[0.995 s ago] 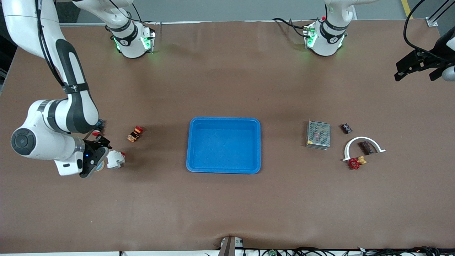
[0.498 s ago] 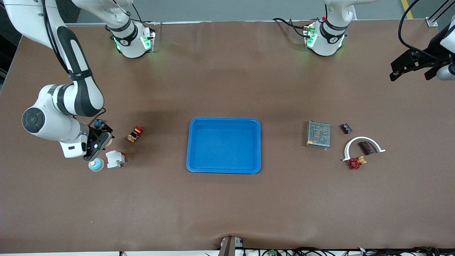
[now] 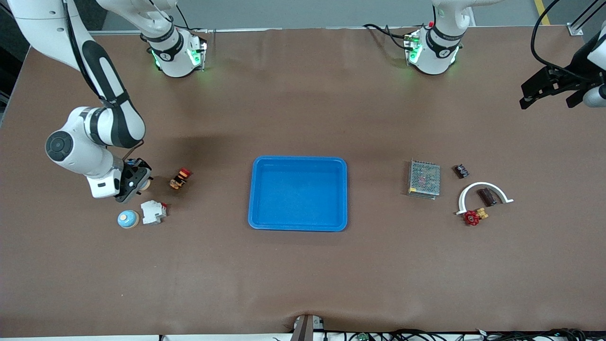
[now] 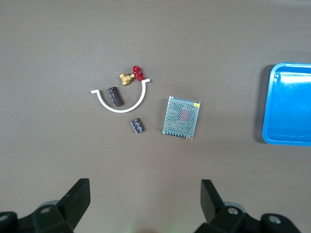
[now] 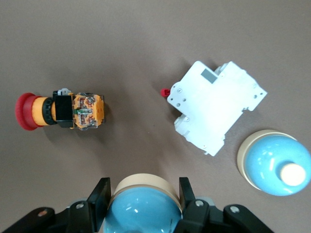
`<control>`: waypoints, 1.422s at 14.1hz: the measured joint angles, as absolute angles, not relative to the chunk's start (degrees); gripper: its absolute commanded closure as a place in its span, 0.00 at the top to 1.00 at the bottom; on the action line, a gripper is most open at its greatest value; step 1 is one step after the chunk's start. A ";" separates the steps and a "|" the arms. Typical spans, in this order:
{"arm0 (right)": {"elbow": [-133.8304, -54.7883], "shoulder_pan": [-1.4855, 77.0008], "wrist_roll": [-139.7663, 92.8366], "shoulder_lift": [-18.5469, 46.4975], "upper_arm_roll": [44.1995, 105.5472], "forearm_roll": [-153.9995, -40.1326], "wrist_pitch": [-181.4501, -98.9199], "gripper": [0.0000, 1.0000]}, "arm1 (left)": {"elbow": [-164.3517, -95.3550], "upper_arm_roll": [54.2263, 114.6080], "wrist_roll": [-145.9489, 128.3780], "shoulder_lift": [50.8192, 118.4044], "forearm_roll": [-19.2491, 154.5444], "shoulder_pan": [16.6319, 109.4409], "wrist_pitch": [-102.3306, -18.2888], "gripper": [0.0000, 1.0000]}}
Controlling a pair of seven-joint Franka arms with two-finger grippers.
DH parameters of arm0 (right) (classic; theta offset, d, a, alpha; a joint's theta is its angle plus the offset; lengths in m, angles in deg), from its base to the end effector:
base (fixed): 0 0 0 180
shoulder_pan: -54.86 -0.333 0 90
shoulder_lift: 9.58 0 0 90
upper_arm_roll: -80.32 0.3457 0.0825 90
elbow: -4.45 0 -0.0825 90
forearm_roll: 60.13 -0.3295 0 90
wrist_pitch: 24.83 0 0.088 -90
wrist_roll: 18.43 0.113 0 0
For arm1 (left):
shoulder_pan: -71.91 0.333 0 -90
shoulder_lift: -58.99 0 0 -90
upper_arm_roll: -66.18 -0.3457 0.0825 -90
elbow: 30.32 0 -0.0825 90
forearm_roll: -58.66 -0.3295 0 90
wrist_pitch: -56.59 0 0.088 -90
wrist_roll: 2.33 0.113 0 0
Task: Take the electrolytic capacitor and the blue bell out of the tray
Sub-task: 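Lower the bell beside the first bell and open the right gripper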
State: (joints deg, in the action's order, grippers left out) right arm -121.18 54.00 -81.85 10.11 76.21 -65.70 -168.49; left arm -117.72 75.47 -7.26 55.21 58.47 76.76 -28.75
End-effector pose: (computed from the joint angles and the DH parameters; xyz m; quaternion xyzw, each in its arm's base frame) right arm 0.5334 -0.0294 0.2916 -0.8833 -0.4683 0.0025 0.0210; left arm 0.4678 -0.0396 0.6913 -0.9999 -0.0045 -0.0151 0.0058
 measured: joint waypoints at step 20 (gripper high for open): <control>-127.00 52.93 -81.86 10.71 77.28 -65.70 -178.54 0.43 | -117.87 76.45 -10.06 55.52 58.47 76.64 -29.54 1.00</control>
State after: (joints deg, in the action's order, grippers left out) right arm -127.00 52.93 -81.86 10.71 77.28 -65.70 -178.54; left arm -117.87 76.45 -10.06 55.52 58.47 76.64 -29.54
